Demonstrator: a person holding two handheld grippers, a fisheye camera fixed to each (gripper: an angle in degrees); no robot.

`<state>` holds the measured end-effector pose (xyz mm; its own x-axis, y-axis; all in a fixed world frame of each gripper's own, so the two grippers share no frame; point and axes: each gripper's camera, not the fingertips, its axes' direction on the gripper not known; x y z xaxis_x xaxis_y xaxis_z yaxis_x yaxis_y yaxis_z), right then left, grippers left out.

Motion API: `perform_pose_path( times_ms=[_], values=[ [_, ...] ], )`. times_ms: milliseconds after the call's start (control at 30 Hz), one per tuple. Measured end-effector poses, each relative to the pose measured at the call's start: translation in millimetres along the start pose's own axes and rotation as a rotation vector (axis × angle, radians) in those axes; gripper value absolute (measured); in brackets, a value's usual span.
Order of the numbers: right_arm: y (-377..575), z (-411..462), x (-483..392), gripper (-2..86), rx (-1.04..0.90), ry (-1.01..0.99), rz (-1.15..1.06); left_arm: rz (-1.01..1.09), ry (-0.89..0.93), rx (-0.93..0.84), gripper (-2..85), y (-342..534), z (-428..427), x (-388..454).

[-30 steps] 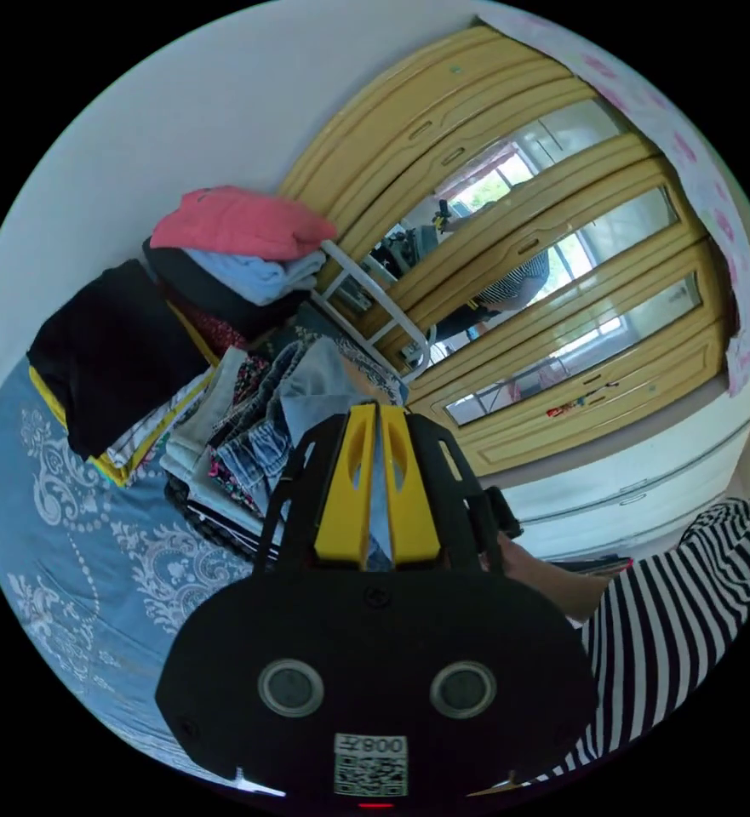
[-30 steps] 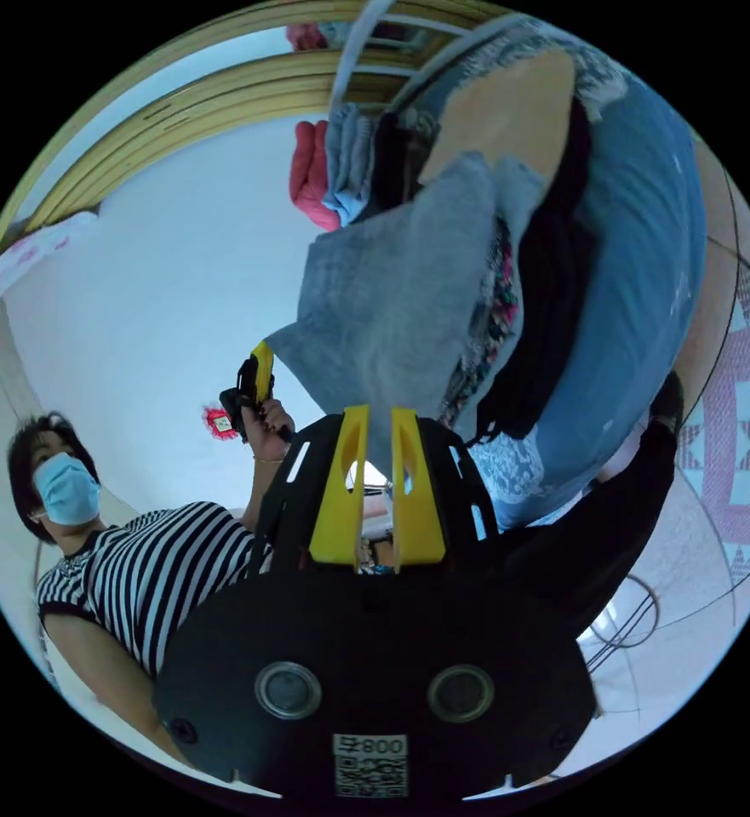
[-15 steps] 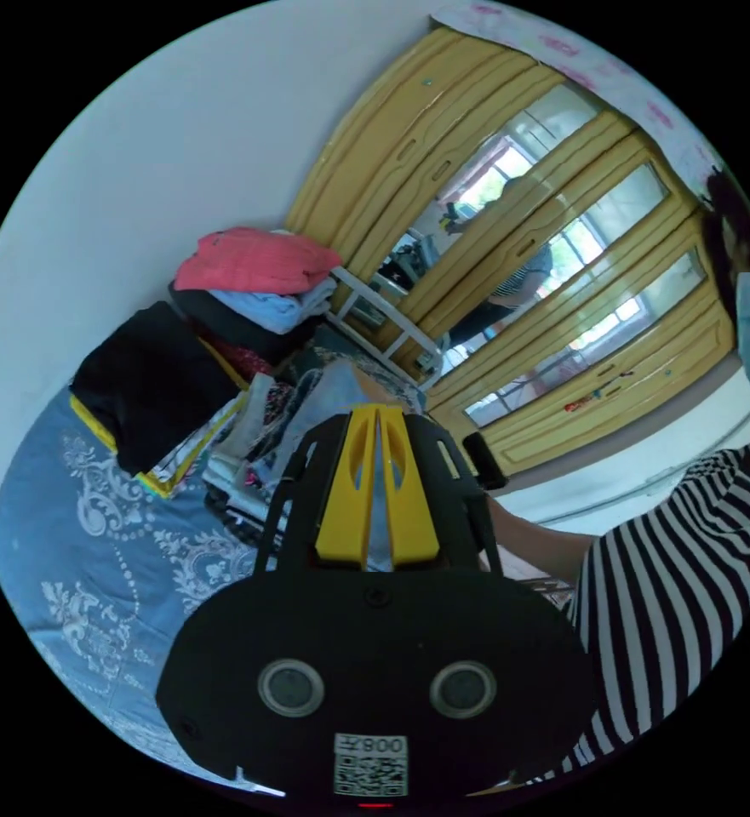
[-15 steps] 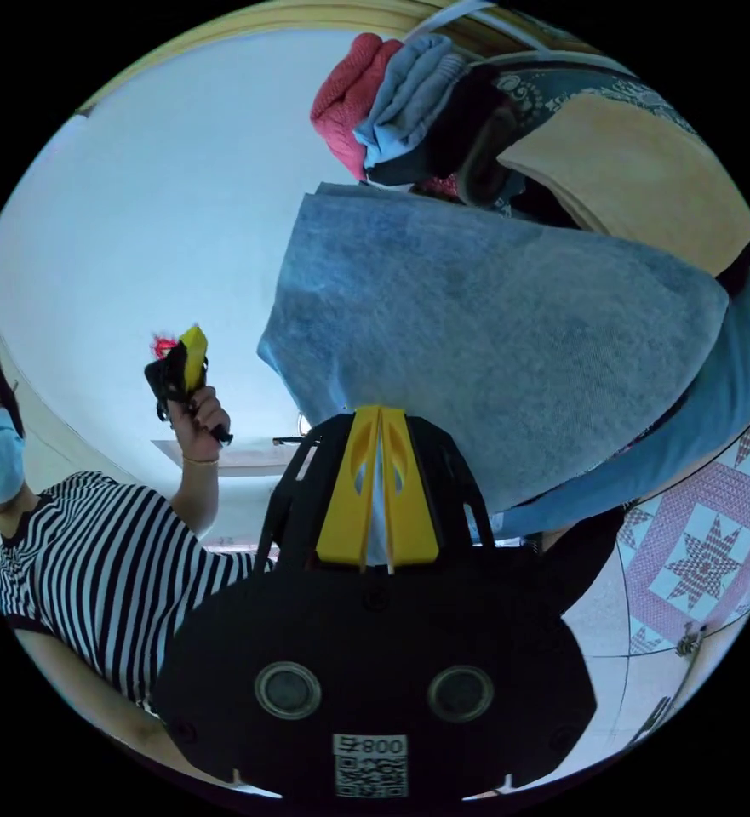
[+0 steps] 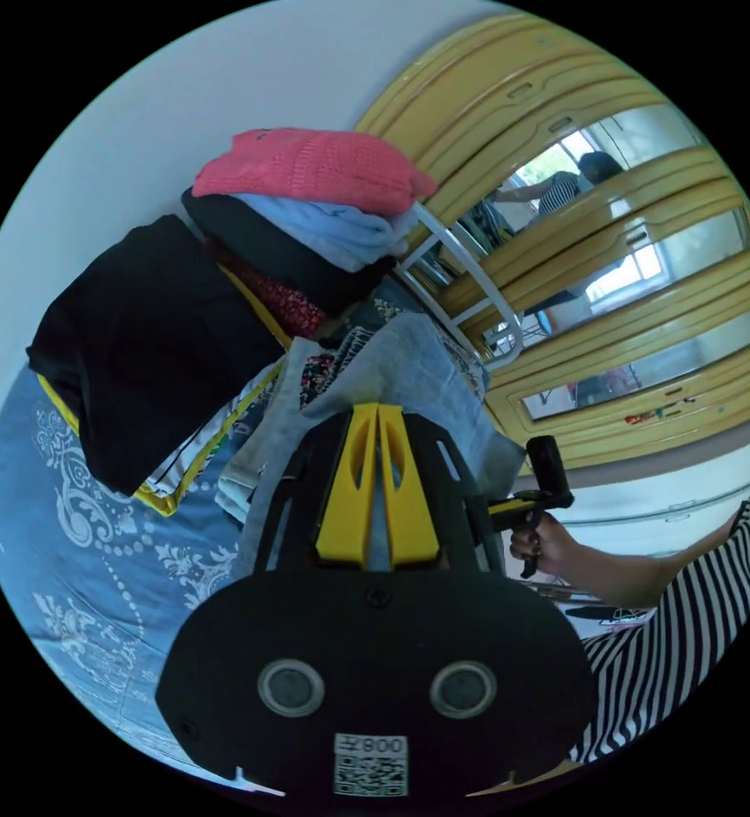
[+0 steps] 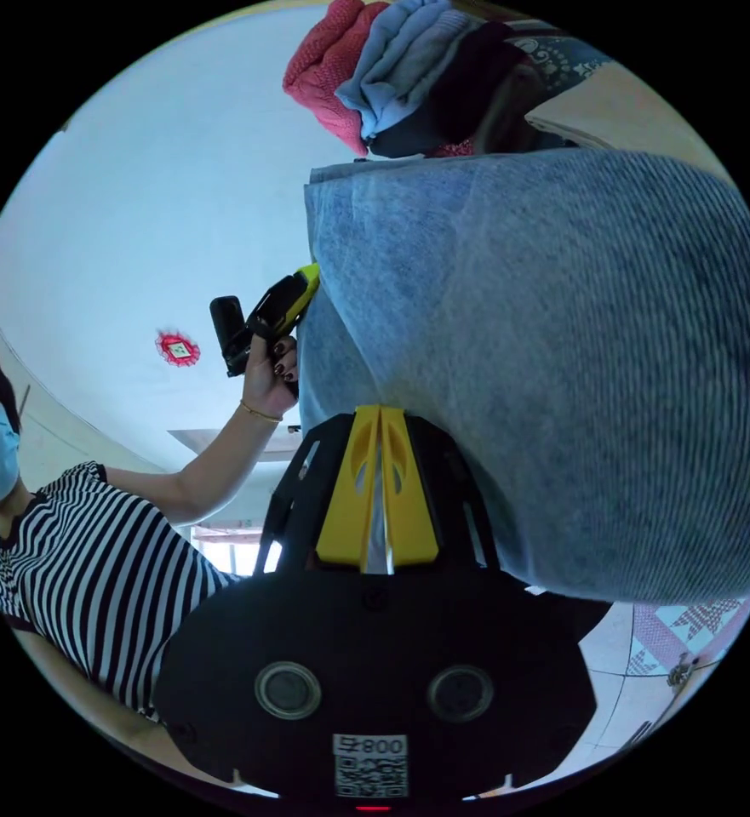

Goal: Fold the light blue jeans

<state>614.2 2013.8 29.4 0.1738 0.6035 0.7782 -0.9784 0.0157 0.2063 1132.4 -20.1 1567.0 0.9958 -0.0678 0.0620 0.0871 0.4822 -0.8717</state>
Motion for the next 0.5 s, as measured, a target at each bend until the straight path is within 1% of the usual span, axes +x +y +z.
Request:
perform_pose_path(
  times_ms=[133,233,333,400,467,500],
  values=[
    [-6,-7,-3,0.1,-0.023,-0.033,0.026,0.029,0.041,-0.014,0.0,6,-2,1],
    [-6,-25,-26,0.3,-0.029,-0.063,-0.004,0.006,0.067,-0.002,0.1,15,-6,-1],
    [-16,-65,-60,0.9,0.066,-0.090,-0.073,-0.015,0.077,0.004,0.3,24,-13,-5],
    [-33,-90,-81,1.7,0.124,0.008,-0.132,-0.017,0.101,0.009,0.6,32,-22,-7],
    [-71,-111,-99,4.2,0.184,0.279,-0.180,-0.011,0.100,0.024,1.1,40,-31,-6],
    [-83,-112,-101,5.7,0.184,0.353,-0.175,0.000,0.110,0.040,1.5,46,-37,-4]
  ],
)
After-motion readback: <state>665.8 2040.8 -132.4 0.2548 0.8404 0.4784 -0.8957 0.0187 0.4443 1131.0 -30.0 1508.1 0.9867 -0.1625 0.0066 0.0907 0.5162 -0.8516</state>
